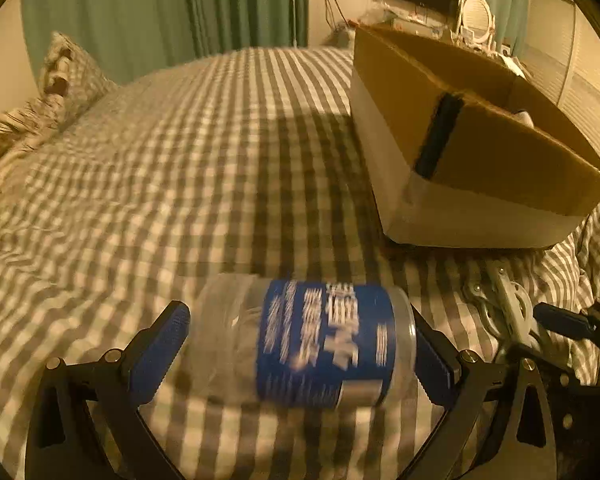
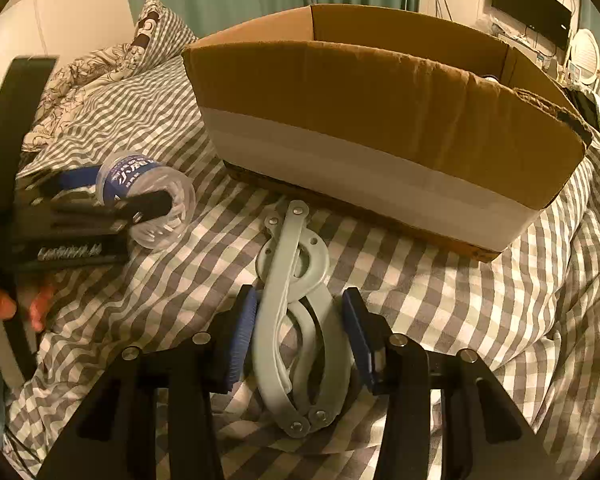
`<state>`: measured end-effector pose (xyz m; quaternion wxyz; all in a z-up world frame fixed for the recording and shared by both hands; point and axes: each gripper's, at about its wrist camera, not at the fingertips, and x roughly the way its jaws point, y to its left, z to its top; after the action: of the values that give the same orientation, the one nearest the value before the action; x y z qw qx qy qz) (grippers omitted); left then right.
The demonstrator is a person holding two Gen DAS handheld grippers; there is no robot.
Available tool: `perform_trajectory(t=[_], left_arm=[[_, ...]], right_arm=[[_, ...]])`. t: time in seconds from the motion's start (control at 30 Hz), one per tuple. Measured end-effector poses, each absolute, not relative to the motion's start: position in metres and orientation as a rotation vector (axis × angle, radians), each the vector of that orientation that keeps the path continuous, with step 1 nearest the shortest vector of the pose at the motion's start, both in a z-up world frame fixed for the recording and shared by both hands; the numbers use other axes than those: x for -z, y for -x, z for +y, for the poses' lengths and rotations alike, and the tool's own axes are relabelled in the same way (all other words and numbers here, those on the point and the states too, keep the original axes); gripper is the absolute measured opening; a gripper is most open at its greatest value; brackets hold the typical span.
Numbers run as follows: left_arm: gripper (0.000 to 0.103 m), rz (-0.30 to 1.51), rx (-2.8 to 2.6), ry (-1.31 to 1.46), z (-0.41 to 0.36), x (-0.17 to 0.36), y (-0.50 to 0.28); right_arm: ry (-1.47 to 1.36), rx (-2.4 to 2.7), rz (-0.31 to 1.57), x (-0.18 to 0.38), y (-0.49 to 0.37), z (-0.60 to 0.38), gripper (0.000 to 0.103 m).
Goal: Organize objects
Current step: 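Grasp the grey plastic clip with the right tool while the left tool grasps the floss bottle, then carry the clip and floss bottle into the box and open both tools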
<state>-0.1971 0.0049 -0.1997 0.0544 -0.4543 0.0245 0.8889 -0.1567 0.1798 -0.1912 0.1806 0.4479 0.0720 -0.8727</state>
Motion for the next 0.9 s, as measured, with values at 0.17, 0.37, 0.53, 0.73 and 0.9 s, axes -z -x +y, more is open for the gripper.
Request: perform_trajectory(t=[0.17,0.37,0.53,0.73,0.9], left_arm=[[0.089,0.108,-2.663,1.417,0.011,0.207,0.192],[0.089,0.139,-2.684,1.369,0.019,0.18,0.153],[0.089,0.155,-2.705,1.287,0.032,0.146,0.121],[0.089,0.152,-2.73,1.206,0.045,0.116,0.108],[0.089,0.195,-2.734,1.27,0.046,0.13,0.104]], right_arm=[[-1.265,2.445,0.162,0.187,0.153,0.177,0.043],[-1.219,2.497,0.121,0.162,0.13,0.188,0.041],[-1.129,2.557,0.176,0.123,0.102,0.198,0.004],[-1.072,2.552,0.141,0.101,0.086,0.222,0.002],[-1.129,2.53,0.111,0.124,0.09,0.226,0.056]])
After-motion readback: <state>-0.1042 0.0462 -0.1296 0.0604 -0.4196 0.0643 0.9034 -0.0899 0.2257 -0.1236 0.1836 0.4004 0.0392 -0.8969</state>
